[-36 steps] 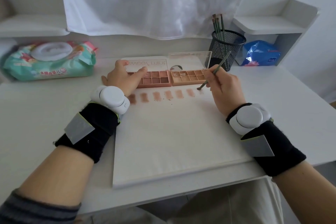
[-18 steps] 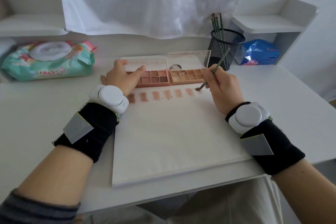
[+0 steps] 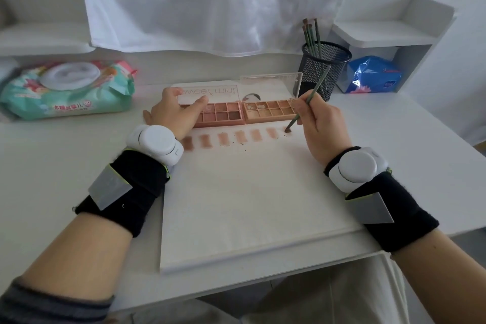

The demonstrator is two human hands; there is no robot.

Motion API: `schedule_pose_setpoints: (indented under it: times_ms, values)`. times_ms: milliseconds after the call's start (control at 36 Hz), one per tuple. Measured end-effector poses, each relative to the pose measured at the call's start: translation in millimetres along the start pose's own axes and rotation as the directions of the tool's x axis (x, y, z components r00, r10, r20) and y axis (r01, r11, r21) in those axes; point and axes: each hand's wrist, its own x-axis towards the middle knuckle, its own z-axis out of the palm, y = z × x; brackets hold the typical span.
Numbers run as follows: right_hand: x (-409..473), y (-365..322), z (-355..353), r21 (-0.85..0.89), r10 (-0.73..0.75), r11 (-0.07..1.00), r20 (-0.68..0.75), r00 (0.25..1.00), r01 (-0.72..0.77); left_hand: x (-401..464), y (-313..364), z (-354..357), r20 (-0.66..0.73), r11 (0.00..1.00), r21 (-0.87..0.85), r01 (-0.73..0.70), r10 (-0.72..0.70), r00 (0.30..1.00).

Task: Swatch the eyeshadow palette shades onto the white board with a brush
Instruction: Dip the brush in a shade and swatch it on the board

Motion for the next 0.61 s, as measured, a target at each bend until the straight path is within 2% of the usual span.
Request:
schedule_pose_setpoints:
  times_ms: [194, 361, 528, 611]
  values:
    - [-2.4, -4.9, -3.1, 0.063, 0.034, 0.998, -0.077, 0.996, -0.029, -1.2, -0.3, -0.3, -0.007, 1.000, -0.009, -0.005, 0.005, 1.000]
    - [-1.0, -2.0, -1.4, 0.033, 0.020, 0.999, -0.022, 1.000, -0.020, -0.7, 0.1, -0.4, 0.000, 1.000, -0.008, 0.000, 0.000, 1.000]
    - [-3.1, -4.6, -2.9, 0.046, 0.028, 0.999, -0.067, 0.997, -0.025, -2.3, 1.4, -1.7, -0.004, 1.000, -0.011, 0.000, 0.000, 1.000]
    - [-3.1, -5.0, -2.7, 0.045, 0.027, 0.999, -0.037, 0.999, -0.026, -2.6, 1.4, -1.3, 0.001, 1.000, -0.009, 0.001, -0.001, 1.000]
